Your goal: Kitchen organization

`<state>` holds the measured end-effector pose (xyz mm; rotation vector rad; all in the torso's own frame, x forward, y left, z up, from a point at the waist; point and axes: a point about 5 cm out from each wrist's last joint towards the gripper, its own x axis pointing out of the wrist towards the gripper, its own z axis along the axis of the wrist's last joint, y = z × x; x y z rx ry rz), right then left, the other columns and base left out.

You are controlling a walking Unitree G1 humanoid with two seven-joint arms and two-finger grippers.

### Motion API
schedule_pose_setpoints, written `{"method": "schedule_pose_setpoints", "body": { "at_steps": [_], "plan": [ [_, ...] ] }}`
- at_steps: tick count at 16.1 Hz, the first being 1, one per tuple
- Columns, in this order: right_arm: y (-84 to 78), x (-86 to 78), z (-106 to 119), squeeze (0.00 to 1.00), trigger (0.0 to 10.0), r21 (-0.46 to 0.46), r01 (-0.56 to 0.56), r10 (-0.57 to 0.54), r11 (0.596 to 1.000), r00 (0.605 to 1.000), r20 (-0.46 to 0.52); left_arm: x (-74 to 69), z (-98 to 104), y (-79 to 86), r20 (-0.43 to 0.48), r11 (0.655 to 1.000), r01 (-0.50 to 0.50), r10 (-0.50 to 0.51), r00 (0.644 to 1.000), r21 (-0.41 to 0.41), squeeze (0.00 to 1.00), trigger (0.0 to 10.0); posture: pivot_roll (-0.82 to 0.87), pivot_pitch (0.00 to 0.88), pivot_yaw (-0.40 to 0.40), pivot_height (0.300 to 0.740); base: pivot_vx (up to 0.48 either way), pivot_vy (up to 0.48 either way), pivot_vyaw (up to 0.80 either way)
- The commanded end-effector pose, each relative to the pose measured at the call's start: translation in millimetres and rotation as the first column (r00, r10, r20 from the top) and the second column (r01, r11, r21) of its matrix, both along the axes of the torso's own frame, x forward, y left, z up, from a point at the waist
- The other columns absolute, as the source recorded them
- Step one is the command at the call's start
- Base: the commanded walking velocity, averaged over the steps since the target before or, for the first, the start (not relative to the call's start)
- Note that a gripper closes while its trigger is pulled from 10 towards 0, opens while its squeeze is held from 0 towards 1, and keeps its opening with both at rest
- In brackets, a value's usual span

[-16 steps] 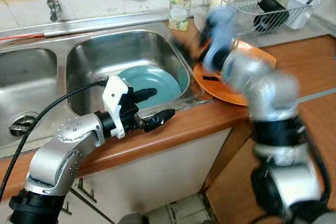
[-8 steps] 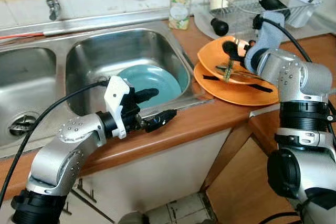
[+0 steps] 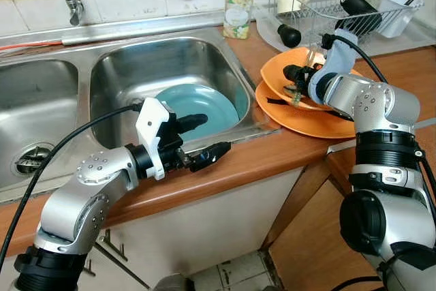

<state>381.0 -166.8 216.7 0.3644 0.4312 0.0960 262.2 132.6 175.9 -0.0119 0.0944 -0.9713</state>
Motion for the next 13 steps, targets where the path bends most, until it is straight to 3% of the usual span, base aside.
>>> {"method": "schedule_pose_setpoints", "body": {
  "at_steps": [1, 5, 13],
  "plan": [
    [2.6, 2.5, 8.2, 0.00, 0.0, 0.018, -0.006, 0.006, 1.000, 1.000, 0.017, -1.1, 4.4, -3.2, 0.020, 1.000, 0.018, -0.018, 1.000, 0.015, 0.31, 10.0, 0.00, 0.000, 0.029, 0.740, 0.000, 0.000, 0.00],
    [1.5, 3.1, 6.5, 0.00, 0.0, 0.020, -0.003, 0.003, 1.000, 1.000, 0.008, -2.3, 2.4, -4.3, 0.013, 1.000, 0.011, -0.011, 1.000, 0.006, 0.31, 10.0, -0.01, 0.000, 0.025, 0.740, 0.000, 0.000, 0.00],
    [0.0, 5.4, 17.4, 0.00, 0.0, 0.138, -0.008, 0.003, 0.990, 0.999, 0.036, -0.1, 2.6, -5.8, 0.016, 1.000, -0.005, 0.006, 1.000, -0.007, 0.31, 10.0, -0.01, 0.000, 0.019, 0.740, 0.000, 0.000, 0.00]
  ]
}}
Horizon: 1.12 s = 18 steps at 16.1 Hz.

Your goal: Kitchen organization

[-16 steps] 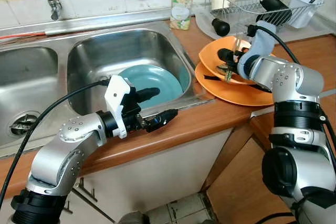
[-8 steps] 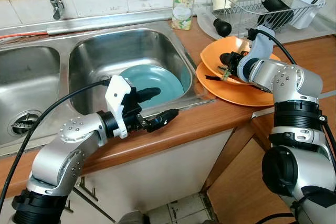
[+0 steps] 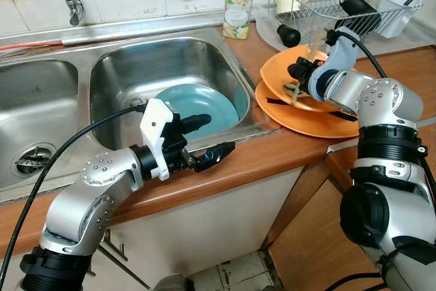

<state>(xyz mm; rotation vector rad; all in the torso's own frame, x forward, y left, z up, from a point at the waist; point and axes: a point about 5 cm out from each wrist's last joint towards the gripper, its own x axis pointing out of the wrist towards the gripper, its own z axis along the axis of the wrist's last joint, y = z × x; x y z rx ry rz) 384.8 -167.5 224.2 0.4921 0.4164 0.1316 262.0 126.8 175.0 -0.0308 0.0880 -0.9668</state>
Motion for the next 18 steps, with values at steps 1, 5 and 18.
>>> {"method": "schedule_pose_setpoints", "body": {
  "at_steps": [1, 5, 18],
  "plan": [
    [0.6, 1.6, 11.8, 0.00, 0.0, 0.012, -0.001, 0.000, 1.000, 0.999, 0.034, 0.5, 4.2, 0.7, 0.021, 1.000, -0.004, 0.004, 1.000, 0.010, 0.31, 10.0, -0.01, 0.000, 0.019, 0.740, 0.000, 0.000, 0.00],
    [7.8, -4.5, 41.2, 0.00, 0.0, 0.020, -0.107, 0.099, 0.994, 0.964, 0.245, 15.3, 20.1, 4.7, 0.016, 0.992, -0.076, 0.078, 0.997, -0.098, 0.30, 10.0, -0.01, 0.000, 0.019, 0.740, 0.000, 0.000, 0.00],
    [62.3, -94.1, 13.1, 0.00, 0.0, -0.267, -0.635, 0.676, 0.725, 0.582, 0.452, 47.2, 65.0, -17.7, -0.117, 0.795, -0.010, -0.076, 0.990, -0.606, 0.00, 1.9, -0.02, 0.000, 0.067, 0.740, 0.000, 0.000, 0.00]
  ]
}}
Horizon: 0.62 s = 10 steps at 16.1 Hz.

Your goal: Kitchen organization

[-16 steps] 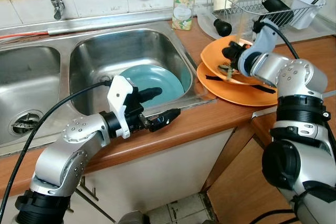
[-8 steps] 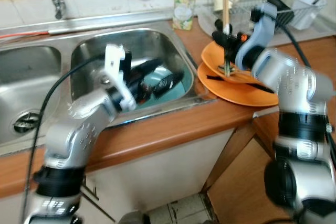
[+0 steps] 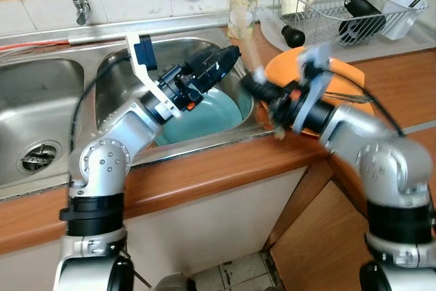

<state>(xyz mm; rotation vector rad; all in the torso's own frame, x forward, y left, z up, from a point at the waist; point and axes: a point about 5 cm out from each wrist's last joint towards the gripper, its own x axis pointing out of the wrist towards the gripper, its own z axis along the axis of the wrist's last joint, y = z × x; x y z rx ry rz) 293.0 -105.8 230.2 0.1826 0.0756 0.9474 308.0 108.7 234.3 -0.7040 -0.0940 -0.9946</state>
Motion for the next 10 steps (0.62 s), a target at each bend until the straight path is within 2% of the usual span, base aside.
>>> {"method": "schedule_pose_setpoints", "body": {
  "at_steps": [1, 3, 5, 8, 10],
  "plan": [
    [5.7, -6.0, 5.5, 0.00, 0.0, 0.008, -0.041, 0.040, 0.999, 0.998, 0.038, 0.6, 0.8, -2.6, -0.022, 1.000, 0.025, -0.025, 0.999, -0.010, 0.00, 0.0, -0.03, 0.000, 0.073, 0.740, 0.000, 0.000, 0.00],
    [13.0, -7.1, -0.3, 0.00, 0.0, -0.034, -0.049, 0.050, 0.998, 0.998, 0.039, -1.8, -4.4, -6.5, -0.060, 0.995, 0.074, -0.078, 0.995, -0.067, 0.00, 0.0, -0.04, 0.000, 0.082, 0.740, 0.000, 0.000, 0.00],
    [16.3, -10.4, -1.8, 0.00, 0.0, -0.042, -0.065, 0.066, 0.997, 0.997, 0.042, 0.4, -10.7, -7.3, -0.102, 0.995, 0.067, -0.074, 0.992, -0.074, 0.00, 0.0, -0.04, 0.000, 0.076, 0.740, 0.000, 0.000, 0.00],
    [17.1, -8.8, -6.0, 0.00, 0.0, -0.056, -0.055, 0.056, 0.997, 0.998, 0.026, -3.2, -6.9, -4.8, -0.102, 0.985, 0.095, -0.110, 0.989, -0.141, 0.00, 0.0, -0.03, 0.000, 0.074, 0.740, 0.000, 0.000, 0.00],
    [17.2, -6.8, -7.3, 0.00, 0.0, -0.060, -0.041, 0.042, 0.997, 0.999, 0.021, -5.3, -7.6, -3.4, -0.103, 0.984, 0.107, -0.122, 0.987, -0.143, 0.00, 0.0, -0.03, 0.000, 0.074, 0.740, 0.000, 0.000, 0.00]
  ]
}}
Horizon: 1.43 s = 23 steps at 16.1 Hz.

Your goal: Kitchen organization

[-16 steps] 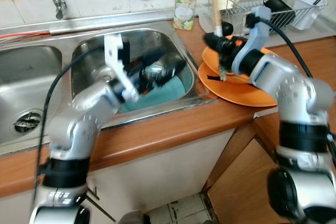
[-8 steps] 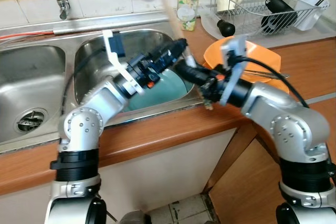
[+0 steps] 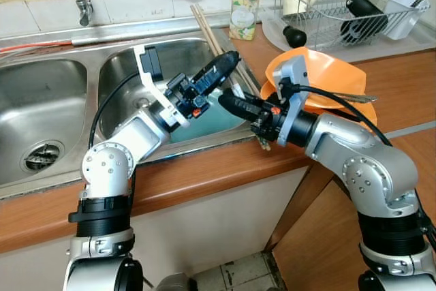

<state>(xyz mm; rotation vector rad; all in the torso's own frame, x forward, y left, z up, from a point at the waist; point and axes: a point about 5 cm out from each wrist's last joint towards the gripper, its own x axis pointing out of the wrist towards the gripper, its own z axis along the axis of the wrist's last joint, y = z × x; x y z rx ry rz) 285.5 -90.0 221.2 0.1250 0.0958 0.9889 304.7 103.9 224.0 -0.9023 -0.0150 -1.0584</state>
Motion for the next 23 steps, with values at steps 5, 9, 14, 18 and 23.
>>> {"method": "schedule_pose_setpoints", "body": {
  "at_steps": [5, 9, 14, 18, 23],
  "plan": [
    [3.2, 1.6, -0.9, 0.00, 0.0, -0.019, -0.002, 0.002, 1.000, 1.000, 0.000, -6.4, -1.3, -0.4, 0.001, 1.000, 0.023, -0.023, 1.000, 0.010, 0.00, 0.0, -0.02, 0.000, 0.066, 0.740, 0.000, 0.000, 0.00],
    [4.4, 3.4, 0.0, 0.00, 0.0, -0.026, 0.008, -0.007, 1.000, 1.000, 0.008, -5.8, -2.6, 1.3, -0.007, 1.000, 0.016, -0.016, 1.000, 0.014, 0.00, 0.0, -0.03, 0.000, 0.067, 0.740, 0.000, 0.000, 0.00],
    [4.9, 4.8, 2.0, 0.00, 0.7, -0.034, 0.006, -0.006, 0.999, 1.000, 0.020, -5.4, -2.1, 1.3, -0.003, 1.000, 0.015, -0.014, 1.000, 0.015, 0.00, 0.0, -0.03, 0.000, 0.065, 0.740, 0.000, 0.000, 0.00],
    [4.3, 6.4, 2.3, 0.00, 10.0, -0.050, 0.025, -0.023, 0.998, 0.999, 0.032, -4.4, -3.1, 1.7, -0.005, 1.000, 0.009, -0.009, 1.000, 0.028, 0.00, 0.0, -0.03, 0.000, 0.070, 0.740, 0.000, 0.000, 0.00],
    [-1.0, 12.2, 3.5, 0.00, 10.0, -0.068, 0.090, -0.086, 0.994, 0.995, 0.051, 14.8, -3.8, 16.2, -0.039, 0.990, -0.128, 0.131, 0.991, 0.065, 0.00, 0.0, -0.03, 0.000, 0.071, 0.740, 0.000, 0.000, 0.00]
  ]
}}
